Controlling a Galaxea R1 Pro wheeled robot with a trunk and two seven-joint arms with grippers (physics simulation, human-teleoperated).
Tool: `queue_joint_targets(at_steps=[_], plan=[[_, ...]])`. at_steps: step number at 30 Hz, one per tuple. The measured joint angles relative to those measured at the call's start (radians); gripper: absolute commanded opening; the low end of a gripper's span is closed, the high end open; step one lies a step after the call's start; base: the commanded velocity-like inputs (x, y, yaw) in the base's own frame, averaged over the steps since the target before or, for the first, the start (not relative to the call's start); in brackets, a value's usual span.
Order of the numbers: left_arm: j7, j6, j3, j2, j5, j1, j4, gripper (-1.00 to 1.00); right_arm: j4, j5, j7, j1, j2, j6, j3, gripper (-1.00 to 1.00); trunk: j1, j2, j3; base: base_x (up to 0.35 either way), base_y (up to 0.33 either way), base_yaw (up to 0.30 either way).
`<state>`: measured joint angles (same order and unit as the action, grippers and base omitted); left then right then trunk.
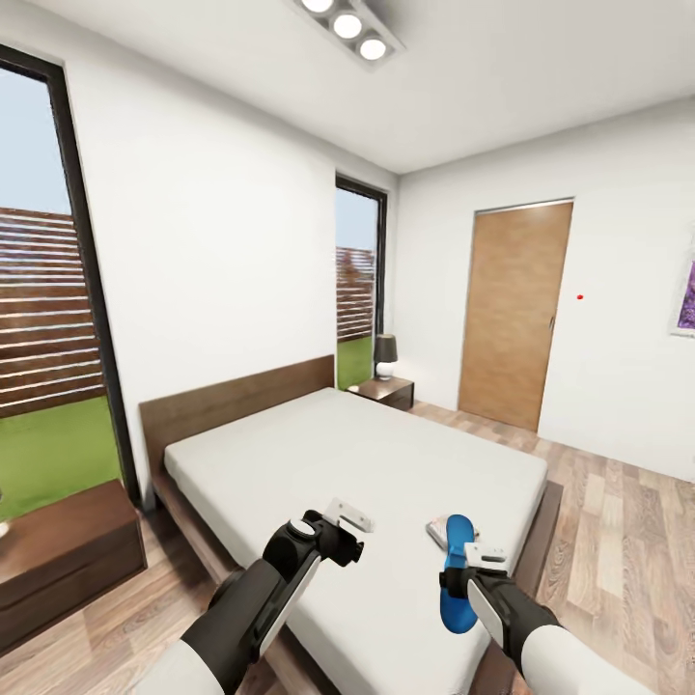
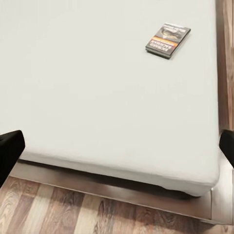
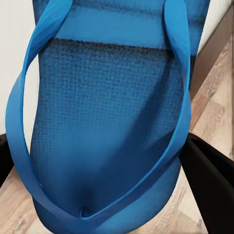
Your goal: In the bedroom, move the book from the bed onto either nightstand, and place the two sandals side by side next to the bed.
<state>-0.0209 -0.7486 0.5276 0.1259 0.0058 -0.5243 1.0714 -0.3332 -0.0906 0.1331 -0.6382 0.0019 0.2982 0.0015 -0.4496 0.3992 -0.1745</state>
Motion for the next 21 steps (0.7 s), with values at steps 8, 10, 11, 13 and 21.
queue_joint_targets(at_steps=[8,10,11,13,21], plan=[[0.0,0.0,0.0,0.0,-0.011,0.0,0.0,1.0,0.0,0.0,0.0,0.0,0.0,0.0,0.0,-1.0,0.0,0.0,-0.001,0.0,0.0,-0.155],[0.0,0.0,0.0,0.0,-0.012,0.0,0.0,1.0,0.0,0.0,0.0,0.0,0.0,0.0,0.0,-1.0,0.0,0.0,-0.001,0.0,0.0,-0.142],[0.0,0.0,0.0,0.0,-0.012,0.0,0.0,1.0,0.0,0.0,0.0,0.0,0.0,0.0,0.0,-1.0,0.0,0.0,-0.001,0.0,0.0,-0.14],[0.0,0.0,0.0,0.0,-0.012,0.0,0.0,1.0,-0.001,0.0,0.0,0.0,0.0,0.0,0.0,-1.0,0.0,0.0,-0.001,0.0,0.0,-0.138],[0.0,0.004,0.0,0.0,-0.013,0.0,0.0,1.0,-0.001,0.0,0.0,0.0,0.0,0.0,0.0,-1.0,0.0,0.0,-0.001,0.0,0.0,-0.125]])
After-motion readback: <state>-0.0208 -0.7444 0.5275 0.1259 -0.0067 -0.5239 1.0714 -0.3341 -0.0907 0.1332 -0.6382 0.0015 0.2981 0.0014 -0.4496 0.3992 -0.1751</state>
